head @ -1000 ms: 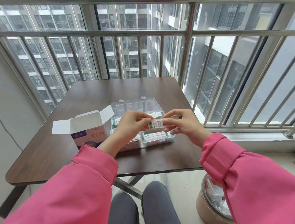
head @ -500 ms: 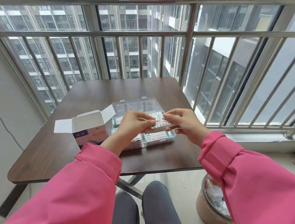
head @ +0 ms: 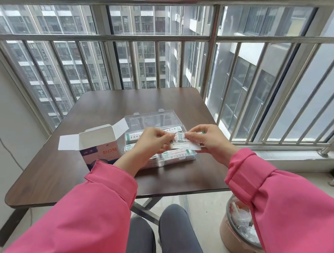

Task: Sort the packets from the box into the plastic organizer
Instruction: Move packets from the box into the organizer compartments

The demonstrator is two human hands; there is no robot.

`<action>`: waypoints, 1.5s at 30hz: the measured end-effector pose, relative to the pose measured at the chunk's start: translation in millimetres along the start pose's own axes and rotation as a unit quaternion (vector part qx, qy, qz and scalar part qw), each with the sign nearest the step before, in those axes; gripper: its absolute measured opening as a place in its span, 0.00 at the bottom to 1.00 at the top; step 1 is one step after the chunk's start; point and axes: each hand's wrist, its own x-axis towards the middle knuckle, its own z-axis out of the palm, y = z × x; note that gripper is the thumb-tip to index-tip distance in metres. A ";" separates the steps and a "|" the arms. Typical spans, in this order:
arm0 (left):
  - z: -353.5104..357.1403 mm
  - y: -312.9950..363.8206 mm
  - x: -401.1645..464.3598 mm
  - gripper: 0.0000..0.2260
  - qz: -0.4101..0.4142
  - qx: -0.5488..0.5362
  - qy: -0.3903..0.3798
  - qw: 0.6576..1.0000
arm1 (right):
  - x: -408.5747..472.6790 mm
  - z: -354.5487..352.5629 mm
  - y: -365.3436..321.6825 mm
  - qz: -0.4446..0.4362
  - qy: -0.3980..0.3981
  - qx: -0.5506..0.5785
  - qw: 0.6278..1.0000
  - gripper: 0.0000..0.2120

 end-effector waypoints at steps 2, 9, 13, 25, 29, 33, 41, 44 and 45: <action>-0.5 -0.2 -0.5 0.04 -0.005 -0.009 -0.018 1.000 | 0.2 0.5 1.0 0.000 0.009 0.014 1.000 0.07; 0.2 -2.2 -3.7 0.07 -0.015 -0.072 -0.029 0.997 | 0.9 7.3 1.4 0.001 0.046 0.013 0.999 0.12; -0.3 -2.8 -3.7 0.06 -0.022 -0.083 -0.001 0.996 | -1.3 8.4 0.6 0.003 0.056 0.009 0.998 0.14; -24.7 -12.9 -5.6 0.04 0.060 0.149 0.243 0.957 | 8.9 8.8 7.4 -0.031 0.081 -0.076 0.993 0.05; -22.5 -11.0 -5.3 0.04 0.085 0.203 0.265 0.939 | 13.4 18.1 13.5 -0.063 0.046 -0.197 0.977 0.05; -17.0 -11.0 -3.9 0.03 0.097 0.180 0.243 0.948 | 16.1 27.2 17.1 -0.100 0.028 -0.315 0.943 0.04; -15.5 -13.3 -2.4 0.03 0.098 0.192 0.238 0.947 | 24.3 40.5 32.3 -0.137 0.037 -0.441 0.886 0.07; -15.9 -13.3 -3.4 0.04 0.106 0.194 0.248 0.943 | 25.2 42.2 35.3 -0.147 0.044 -0.474 0.867 0.08; -15.6 -13.1 -3.9 0.04 0.107 0.193 0.249 0.943 | 24.3 41.9 34.2 -0.144 0.044 -0.483 0.863 0.08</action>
